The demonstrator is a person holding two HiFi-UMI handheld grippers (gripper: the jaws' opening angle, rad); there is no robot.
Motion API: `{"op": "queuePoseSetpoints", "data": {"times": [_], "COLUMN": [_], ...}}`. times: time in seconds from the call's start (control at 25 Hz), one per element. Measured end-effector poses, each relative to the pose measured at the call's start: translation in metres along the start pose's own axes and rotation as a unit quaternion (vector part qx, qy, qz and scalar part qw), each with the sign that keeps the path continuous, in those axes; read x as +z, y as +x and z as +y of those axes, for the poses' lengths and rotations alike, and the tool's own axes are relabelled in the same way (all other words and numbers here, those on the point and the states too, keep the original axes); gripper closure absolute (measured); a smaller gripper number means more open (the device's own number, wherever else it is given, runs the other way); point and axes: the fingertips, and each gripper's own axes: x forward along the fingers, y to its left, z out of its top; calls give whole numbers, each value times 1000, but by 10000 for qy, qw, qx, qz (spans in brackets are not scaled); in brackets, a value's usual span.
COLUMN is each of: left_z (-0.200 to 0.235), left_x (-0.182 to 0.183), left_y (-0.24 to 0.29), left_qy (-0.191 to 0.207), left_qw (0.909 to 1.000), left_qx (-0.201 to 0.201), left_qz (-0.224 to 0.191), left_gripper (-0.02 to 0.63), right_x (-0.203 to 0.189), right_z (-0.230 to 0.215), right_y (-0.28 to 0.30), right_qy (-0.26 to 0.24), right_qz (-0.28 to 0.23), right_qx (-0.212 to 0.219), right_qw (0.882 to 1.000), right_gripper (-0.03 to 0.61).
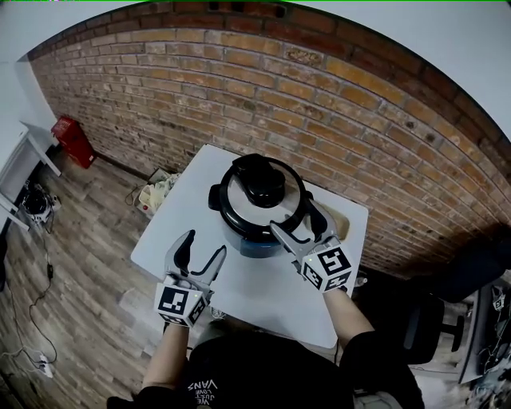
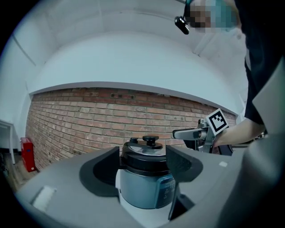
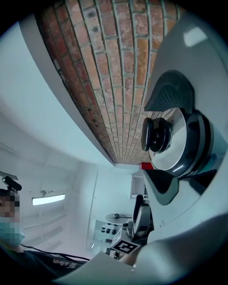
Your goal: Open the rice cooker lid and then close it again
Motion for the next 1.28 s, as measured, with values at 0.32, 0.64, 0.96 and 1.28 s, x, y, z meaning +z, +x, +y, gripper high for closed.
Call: {"op": "queuePoseSetpoints", "data": {"times": [0.32, 0.64, 0.96, 1.28], "left_z": [18, 30, 35, 44], "left_x": [-11, -17, -26, -33], "left_y": [19, 23, 17, 8], "left_qy": [-96, -125, -173, -178], "left_qw": [9994, 9992, 9990, 9992], "left_qx": [-310, -374, -367, -189], "left_qz": [115, 109, 189, 291], "left_gripper": [295, 295, 295, 295], "right_x": [-4, -5, -9, -14], "right_z": [-10, -24, -18, -11], "right_y": [43, 68, 85, 98], "right_qy": [-365, -745, -1184, -1323], "right_qz": [389, 770, 1168, 1388], "right_qx": [345, 826, 2029, 3234], "right_qw": [9980, 9908, 9650, 9266], "right_gripper": [166, 166, 166, 166]}}
